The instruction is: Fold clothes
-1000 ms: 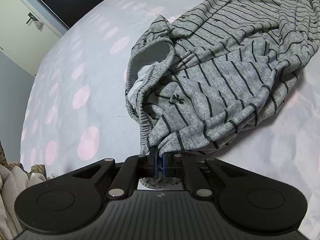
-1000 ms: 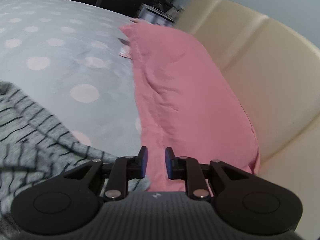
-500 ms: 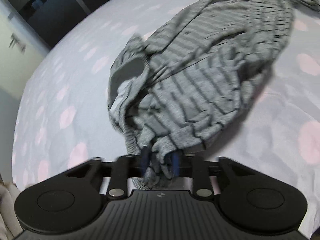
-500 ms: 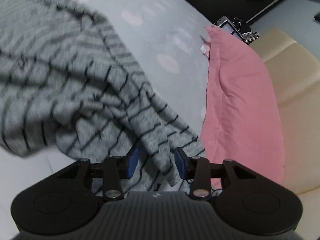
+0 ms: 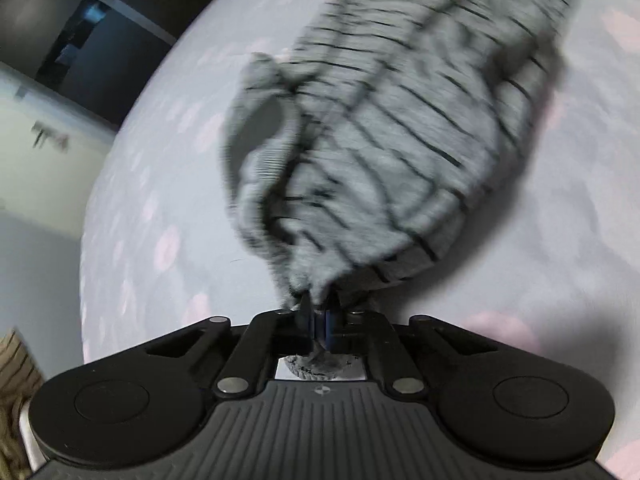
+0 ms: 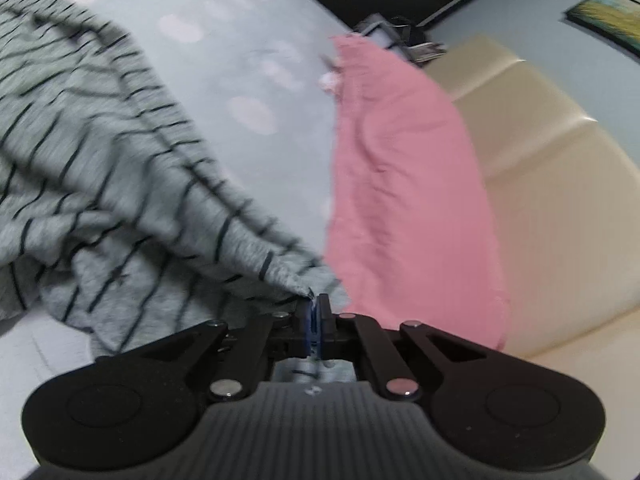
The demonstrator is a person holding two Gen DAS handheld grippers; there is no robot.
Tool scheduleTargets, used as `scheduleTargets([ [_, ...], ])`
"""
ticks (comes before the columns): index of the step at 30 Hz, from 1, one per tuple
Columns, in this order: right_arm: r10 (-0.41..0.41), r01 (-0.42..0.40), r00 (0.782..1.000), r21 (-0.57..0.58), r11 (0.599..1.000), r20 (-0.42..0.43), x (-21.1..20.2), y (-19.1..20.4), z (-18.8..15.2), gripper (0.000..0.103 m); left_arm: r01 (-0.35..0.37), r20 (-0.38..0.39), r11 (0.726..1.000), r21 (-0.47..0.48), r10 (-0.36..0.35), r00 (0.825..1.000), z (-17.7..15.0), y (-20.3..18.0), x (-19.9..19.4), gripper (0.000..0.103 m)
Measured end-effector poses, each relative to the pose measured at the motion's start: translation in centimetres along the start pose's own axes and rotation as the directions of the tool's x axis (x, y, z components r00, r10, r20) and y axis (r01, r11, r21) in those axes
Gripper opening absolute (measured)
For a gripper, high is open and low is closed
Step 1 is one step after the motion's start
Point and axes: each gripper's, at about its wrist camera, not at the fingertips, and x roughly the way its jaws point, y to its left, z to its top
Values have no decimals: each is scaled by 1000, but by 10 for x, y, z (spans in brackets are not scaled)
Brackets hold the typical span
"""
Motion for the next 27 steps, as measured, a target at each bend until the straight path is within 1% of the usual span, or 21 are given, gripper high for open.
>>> scheduleTargets([
  [3,-67,67,998,38,997,18,-17,-19,6,2,-54,20,990,-131,57,998,2,30,-15,2],
  [5,-111,109,994,70,992,26,-29,-32,12,2,-92,29,970,-223,101,994,1,53,-27,2],
  [7,-146,142,989,103,985,27,-44,-50,16,2,-116,40,951,-286,133,990,0,70,-39,2],
  [10,-183,177,983,136,975,32,-73,-74,16,2,-155,56,925,-346,185,981,-6,87,-62,2],
  [13,-196,187,980,164,968,39,-103,-93,8,2,-166,84,908,-384,213,973,-17,96,-87,2],
  [16,-174,165,984,172,971,39,-134,-103,-15,2,-160,101,907,-391,215,971,-32,93,-110,2],
  [19,-120,115,993,172,978,18,-160,-102,-51,2,-150,98,924,-352,196,976,-48,78,-126,2],
  [23,-35,42,998,163,986,-49,-187,-89,-111,2,-128,80,943,-309,159,984,-65,59,-137,2],
  [25,10,3,997,160,987,-79,-198,-82,-138,2,-118,77,950,-290,147,986,-72,54,-145,2],
  [27,66,-49,991,145,988,-117,-208,-73,-162,2,-113,72,958,-265,136,988,-75,49,-150,2],
])
